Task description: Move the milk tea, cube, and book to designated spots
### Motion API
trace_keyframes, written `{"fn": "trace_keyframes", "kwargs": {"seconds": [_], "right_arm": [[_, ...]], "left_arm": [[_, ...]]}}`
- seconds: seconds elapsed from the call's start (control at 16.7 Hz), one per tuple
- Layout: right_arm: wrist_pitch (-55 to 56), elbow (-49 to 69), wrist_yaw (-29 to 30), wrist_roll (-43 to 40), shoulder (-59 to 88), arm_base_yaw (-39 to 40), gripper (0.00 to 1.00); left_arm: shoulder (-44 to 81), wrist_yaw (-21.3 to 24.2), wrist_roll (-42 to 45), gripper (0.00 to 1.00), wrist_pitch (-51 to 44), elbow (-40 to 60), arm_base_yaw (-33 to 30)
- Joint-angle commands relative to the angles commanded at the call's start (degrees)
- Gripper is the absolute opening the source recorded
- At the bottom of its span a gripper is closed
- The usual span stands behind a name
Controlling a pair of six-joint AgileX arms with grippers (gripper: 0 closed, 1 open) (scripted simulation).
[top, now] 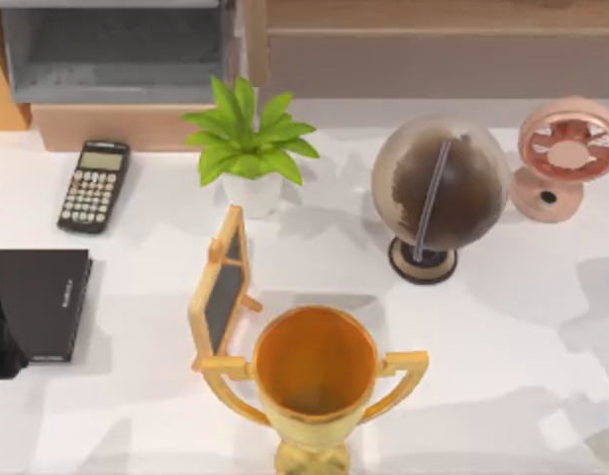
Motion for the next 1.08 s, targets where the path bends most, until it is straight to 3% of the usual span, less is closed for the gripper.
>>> {"fn": "trace_keyframes", "kwargs": {"seconds": [0.72,1.08], "right_arm": [[0.00,0.00,0.00,0.00,0.00,0.00,0.02],[0.00,0.00,0.00,0.00,0.00,0.00,0.00]], "left_arm": [[0.00,0.00,0.00,1.00,0.00,0.00,0.00],[0.00,0.00,0.00,1.00,0.00,0.00,0.00]]}}
